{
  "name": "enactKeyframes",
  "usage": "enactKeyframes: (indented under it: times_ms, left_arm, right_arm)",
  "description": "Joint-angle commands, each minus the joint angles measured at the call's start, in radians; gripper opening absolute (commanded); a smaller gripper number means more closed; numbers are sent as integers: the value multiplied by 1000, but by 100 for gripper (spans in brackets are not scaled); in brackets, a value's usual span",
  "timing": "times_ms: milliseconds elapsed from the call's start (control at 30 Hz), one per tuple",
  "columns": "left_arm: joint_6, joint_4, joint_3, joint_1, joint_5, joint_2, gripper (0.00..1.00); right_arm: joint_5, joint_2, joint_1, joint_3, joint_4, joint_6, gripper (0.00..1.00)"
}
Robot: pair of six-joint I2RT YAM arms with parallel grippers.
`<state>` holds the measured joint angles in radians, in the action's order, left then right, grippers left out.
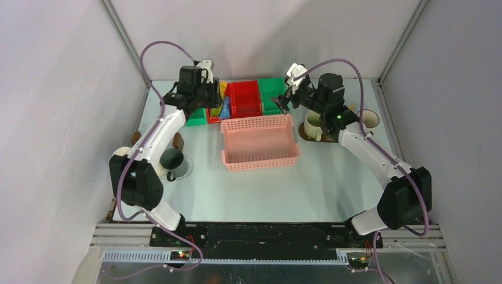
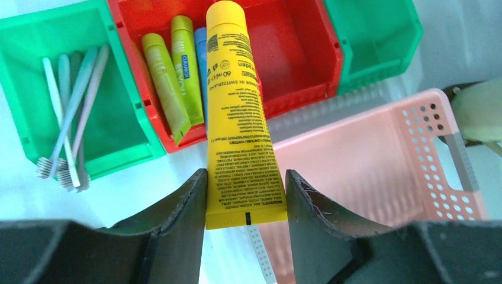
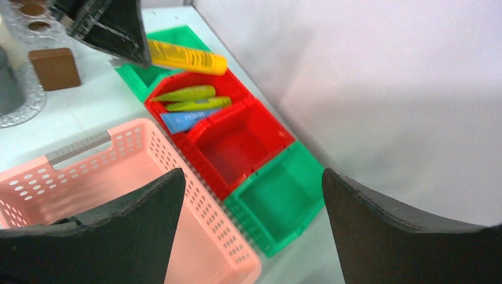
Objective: Prepare toiletry sets of a toothbrush and toothpaste on the tray
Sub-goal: Pick up the toothpaste from the storage box.
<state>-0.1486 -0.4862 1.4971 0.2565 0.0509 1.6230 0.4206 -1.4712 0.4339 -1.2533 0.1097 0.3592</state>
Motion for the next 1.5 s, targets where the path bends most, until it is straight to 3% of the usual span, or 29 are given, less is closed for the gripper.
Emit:
enactKeyframes:
  times_ms: [0,333,633,967,1467]
  left_arm:
    - [-4,7,-20,-5,104,-93,0]
    - [-55,-4,-62,-2,225,-165,0]
    - [-79,-19,-94,28,306,-229,0]
    - [-113,-11,-116,76,357,-276,0]
    - [-118,0,-138,105,346,-293,0]
  right_arm:
    - [204,1,23,-3,157,140,87]
    - [362,-113,96,-3,242,403,83]
    - [295,-178,158,-3,234,545,79]
    - [252,-285,199,-28,291,549,75]
    - [231,-246,232,-28,232,542,51]
